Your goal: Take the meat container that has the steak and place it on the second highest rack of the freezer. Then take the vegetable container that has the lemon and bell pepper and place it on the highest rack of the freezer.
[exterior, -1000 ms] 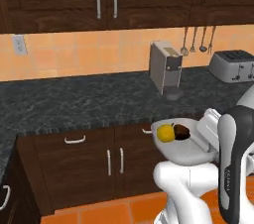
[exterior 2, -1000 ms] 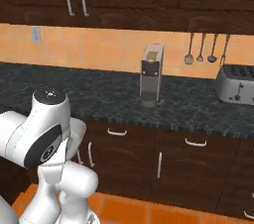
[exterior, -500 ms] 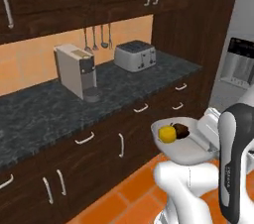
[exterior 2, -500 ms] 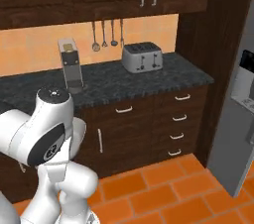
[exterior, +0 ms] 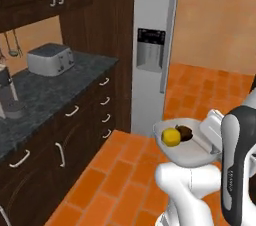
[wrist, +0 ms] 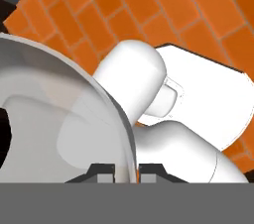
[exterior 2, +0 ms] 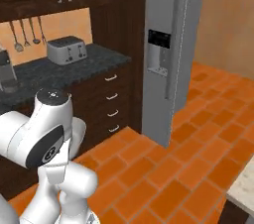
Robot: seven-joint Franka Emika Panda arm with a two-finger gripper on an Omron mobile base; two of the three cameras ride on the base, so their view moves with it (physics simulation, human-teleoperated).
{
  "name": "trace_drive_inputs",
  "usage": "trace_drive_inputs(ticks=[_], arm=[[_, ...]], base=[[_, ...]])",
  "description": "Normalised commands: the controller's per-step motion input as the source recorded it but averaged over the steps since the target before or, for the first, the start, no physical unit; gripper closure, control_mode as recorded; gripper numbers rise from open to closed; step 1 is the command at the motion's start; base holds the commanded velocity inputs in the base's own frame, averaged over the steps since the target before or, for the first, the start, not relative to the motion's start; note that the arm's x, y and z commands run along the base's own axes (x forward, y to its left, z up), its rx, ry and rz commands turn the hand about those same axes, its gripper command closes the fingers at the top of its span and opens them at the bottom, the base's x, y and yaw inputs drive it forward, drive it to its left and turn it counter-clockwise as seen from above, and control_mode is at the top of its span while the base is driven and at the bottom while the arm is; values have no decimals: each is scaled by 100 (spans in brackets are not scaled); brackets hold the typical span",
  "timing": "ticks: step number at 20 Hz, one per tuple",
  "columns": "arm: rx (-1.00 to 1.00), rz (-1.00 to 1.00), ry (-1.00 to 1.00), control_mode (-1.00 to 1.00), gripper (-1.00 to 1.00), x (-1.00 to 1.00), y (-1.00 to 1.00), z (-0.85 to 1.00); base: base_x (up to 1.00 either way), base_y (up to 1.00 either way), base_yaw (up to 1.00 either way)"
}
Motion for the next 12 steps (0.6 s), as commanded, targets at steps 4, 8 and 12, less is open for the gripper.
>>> trace_drive_inputs(ticks=[4, 8, 12], arm=[[0, 0, 0, 100, 100, 0, 0, 0], [0, 0, 0, 100, 100, 0, 0, 0], [0, 0, 0, 100, 100, 0, 0, 0]], base=[[9, 0, -81], [34, 0, -73], [64, 1, -66]])
